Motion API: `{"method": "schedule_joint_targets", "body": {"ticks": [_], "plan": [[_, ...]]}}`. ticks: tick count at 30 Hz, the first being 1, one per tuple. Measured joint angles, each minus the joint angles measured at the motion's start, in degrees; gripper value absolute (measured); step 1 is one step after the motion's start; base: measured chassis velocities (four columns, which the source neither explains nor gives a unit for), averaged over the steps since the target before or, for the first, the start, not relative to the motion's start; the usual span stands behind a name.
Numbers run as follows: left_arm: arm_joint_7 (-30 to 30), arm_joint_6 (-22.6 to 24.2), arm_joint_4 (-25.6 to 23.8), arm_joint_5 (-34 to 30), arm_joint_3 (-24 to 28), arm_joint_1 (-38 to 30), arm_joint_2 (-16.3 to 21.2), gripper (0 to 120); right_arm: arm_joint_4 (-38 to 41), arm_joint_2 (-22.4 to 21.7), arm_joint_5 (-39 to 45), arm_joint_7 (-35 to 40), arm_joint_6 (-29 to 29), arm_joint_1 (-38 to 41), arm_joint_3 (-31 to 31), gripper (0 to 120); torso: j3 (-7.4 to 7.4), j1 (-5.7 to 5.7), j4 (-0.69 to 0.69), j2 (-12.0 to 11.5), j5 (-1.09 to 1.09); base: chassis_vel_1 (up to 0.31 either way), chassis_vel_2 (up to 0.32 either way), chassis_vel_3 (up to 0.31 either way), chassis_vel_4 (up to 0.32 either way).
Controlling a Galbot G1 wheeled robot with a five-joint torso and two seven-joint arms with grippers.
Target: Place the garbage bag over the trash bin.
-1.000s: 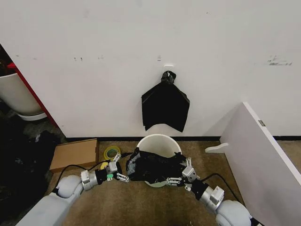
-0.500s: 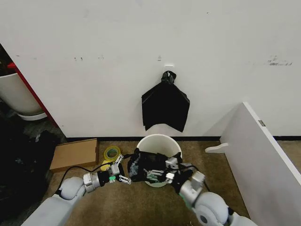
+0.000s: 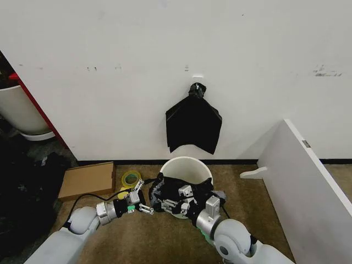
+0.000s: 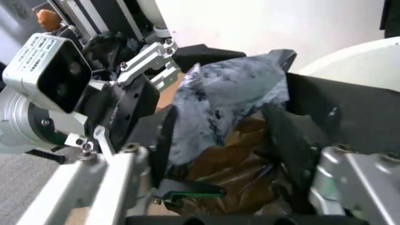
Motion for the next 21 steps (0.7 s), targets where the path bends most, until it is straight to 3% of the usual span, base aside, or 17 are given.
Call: {"method": "schedule_joint_targets", "body": {"ticks": [15,21], "plan": [[-0.9,-0.1,0.5,0.1,0.1,-0.7,0.1,100,-1.8,0.2,-1.6,-5.1,3.9,-0.8,1.1,0,0.00,0.00,0.00,0.0,0.01,0.000,0.000,0.000,0.000],[-1.0,-0.2,0.7,0.0,0.2,-1.0,0.1,100,-2.4,0.5,-2.6,-6.5,4.4,-1.1,1.3,0,0.00,0.00,0.00,0.0,0.01,0.000,0.000,0.000,0.000]]}}
